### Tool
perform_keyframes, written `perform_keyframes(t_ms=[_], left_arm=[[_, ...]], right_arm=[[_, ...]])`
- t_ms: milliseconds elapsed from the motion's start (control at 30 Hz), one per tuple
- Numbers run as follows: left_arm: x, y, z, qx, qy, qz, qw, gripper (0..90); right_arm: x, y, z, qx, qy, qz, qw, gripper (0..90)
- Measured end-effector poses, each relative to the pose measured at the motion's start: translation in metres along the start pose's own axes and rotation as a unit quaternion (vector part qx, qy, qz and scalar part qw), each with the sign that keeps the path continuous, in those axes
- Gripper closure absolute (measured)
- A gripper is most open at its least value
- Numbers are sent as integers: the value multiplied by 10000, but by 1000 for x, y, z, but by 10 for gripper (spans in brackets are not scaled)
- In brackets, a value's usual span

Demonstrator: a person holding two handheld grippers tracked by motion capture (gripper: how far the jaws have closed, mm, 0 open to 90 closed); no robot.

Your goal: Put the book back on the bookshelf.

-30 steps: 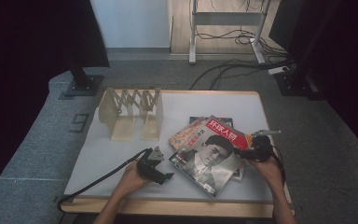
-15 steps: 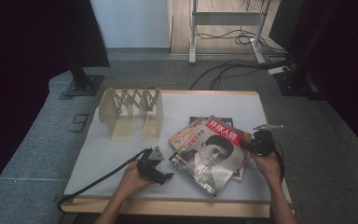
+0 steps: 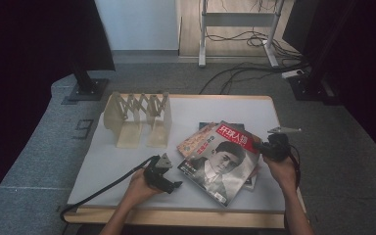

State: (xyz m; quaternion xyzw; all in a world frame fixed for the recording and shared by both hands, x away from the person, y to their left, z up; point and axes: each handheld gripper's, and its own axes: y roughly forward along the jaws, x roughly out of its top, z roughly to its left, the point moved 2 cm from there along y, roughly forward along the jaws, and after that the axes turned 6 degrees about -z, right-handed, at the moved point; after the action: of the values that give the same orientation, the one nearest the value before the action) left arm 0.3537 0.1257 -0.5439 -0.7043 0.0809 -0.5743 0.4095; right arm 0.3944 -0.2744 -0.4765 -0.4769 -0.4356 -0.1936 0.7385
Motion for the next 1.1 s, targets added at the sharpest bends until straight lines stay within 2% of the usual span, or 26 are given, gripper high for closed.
perform_keyframes(t_ms=[267,400,567,667,733,767,800,833,867,933,967,1033,1100], left_arm=[[0,-1,0,-10,24,-5,10000,71],[1,-4,0,-48,23,27,10000,124],[4,-8,4,-131,-130,49,9998,137],[10,-13,5,-174,-173,-93,9997,138],[14,-15,4,-195,-105,-136,9997,139],[18,-18,4,-223,-99,-298,9993,146],[18,-18,4,-223,-99,-298,9993,148],[21,-21,6,-354,-222,-448,9981,148],[23,-22,7,-374,-267,-523,9976,158],[26,-23,8,-335,-195,-471,9981,158],[31,-23,8,-304,-53,-405,9987,161],[36,-22,7,-350,-18,-442,9984,163],[43,-21,5,-384,47,-443,9983,180]], right_arm=[[7,-6,6,2,-145,-149,9998,835],[12,-11,9,-43,-252,-254,9994,840],[22,-19,12,-27,-364,-368,9987,844],[30,-23,17,5,-451,-440,9980,845],[34,-25,19,30,-505,-473,9976,845],[35,-26,20,38,-515,-481,9975,846],[35,-26,20,38,-515,-481,9975,846],[36,-27,20,43,-536,-499,9973,846],[40,-30,23,86,-566,-538,9969,847],[43,-32,25,126,-608,-566,9965,848],[45,-33,27,154,-637,-595,9961,848],[46,-34,29,176,-658,-609,9958,848],[53,-39,37,271,-762,-708,9942,849]])
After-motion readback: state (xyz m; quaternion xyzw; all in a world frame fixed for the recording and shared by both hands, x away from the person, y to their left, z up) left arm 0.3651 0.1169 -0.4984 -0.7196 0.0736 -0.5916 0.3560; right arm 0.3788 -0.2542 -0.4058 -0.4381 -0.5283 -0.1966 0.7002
